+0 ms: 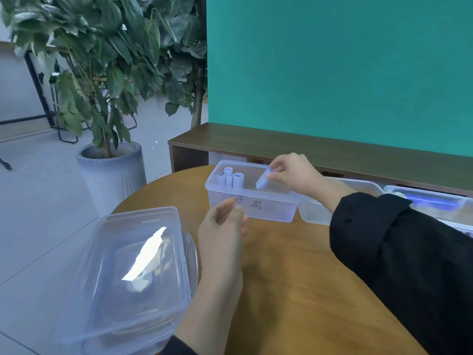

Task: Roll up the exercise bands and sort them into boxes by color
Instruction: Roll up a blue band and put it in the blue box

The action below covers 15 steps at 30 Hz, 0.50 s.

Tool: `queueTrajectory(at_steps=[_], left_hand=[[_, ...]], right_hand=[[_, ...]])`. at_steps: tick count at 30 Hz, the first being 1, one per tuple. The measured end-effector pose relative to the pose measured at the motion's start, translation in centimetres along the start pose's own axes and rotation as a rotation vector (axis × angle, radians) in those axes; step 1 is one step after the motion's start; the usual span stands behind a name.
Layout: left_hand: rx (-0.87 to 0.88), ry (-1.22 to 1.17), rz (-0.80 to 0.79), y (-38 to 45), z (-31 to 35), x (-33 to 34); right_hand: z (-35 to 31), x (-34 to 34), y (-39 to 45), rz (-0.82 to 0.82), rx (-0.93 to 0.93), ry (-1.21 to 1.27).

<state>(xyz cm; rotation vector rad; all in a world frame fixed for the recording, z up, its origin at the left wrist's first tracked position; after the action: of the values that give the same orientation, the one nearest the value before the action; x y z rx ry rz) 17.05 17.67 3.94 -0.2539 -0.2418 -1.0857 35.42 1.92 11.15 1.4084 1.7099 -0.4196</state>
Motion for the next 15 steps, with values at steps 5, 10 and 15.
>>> queueTrajectory(at_steps=[5, 10, 15], left_hand=[[-0.007, 0.032, 0.01, -0.4, -0.2, 0.5], [-0.056, 0.006, 0.024, 0.0, -0.5, 0.5], [-0.107, -0.033, 0.052, 0.1, -0.8, 0.4]], right_hand=[[-0.5, 1.6, 2.5, -0.045, -0.007, -0.012], [-1.2, 3.5, 4.4, -0.08, -0.029, -0.051], [-1.1, 4.4, 5.6, -0.077, -0.025, -0.105]])
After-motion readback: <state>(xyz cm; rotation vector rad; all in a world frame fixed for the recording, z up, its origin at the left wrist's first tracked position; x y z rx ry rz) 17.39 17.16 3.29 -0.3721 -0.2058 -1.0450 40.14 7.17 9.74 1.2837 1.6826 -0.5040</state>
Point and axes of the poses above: each hand's wrist, its own y-axis towards the middle knuckle, its own x-axis out of the palm, z = x × y, the point moved 7 cm from there along y, towards the middle knuckle, and after that the axes turned 9 degrees about y, right-handed, at the moved point
